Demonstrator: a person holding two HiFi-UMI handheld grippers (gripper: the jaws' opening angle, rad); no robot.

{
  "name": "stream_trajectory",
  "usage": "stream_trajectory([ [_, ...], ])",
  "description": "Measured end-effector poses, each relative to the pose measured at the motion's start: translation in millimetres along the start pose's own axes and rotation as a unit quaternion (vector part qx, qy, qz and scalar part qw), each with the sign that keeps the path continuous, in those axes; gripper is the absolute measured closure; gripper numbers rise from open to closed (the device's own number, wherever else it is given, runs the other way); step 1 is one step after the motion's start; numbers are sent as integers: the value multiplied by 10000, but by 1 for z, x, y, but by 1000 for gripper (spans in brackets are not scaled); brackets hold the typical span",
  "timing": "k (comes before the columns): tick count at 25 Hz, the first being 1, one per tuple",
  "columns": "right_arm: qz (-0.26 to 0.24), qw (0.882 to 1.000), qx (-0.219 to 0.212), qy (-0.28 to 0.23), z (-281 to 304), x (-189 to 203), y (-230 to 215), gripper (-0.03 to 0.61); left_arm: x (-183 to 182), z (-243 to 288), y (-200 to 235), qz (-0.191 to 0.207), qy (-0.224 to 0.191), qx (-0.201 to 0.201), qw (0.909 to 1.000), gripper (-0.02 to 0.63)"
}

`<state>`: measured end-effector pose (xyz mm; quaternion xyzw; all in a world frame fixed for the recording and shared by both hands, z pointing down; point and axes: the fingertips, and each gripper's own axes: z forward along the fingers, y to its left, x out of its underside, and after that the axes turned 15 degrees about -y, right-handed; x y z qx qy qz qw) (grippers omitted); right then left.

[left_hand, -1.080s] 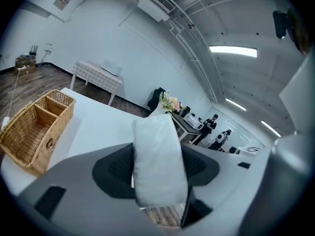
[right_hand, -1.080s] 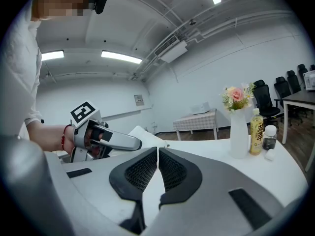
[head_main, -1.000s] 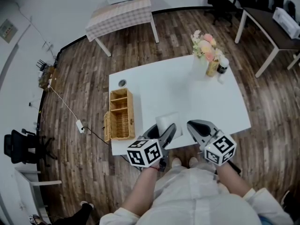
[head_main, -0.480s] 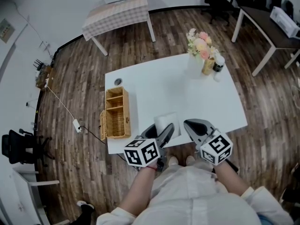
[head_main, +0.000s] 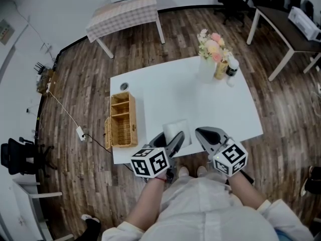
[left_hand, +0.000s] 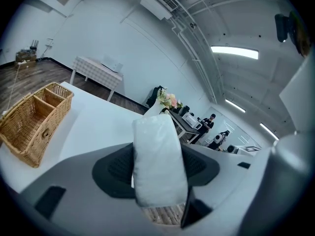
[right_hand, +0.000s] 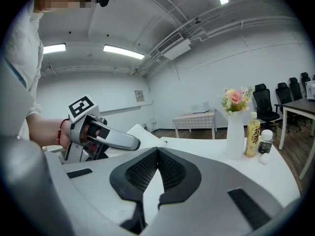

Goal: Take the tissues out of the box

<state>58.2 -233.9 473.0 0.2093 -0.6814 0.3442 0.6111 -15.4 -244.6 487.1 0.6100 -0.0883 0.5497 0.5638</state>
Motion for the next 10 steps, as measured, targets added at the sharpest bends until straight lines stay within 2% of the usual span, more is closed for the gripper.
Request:
stream_trajectory([
  [10, 50, 10000, -35, 43, 2, 2, -2, 548, 4, 1, 2, -78, -18, -80, 9999, 360],
])
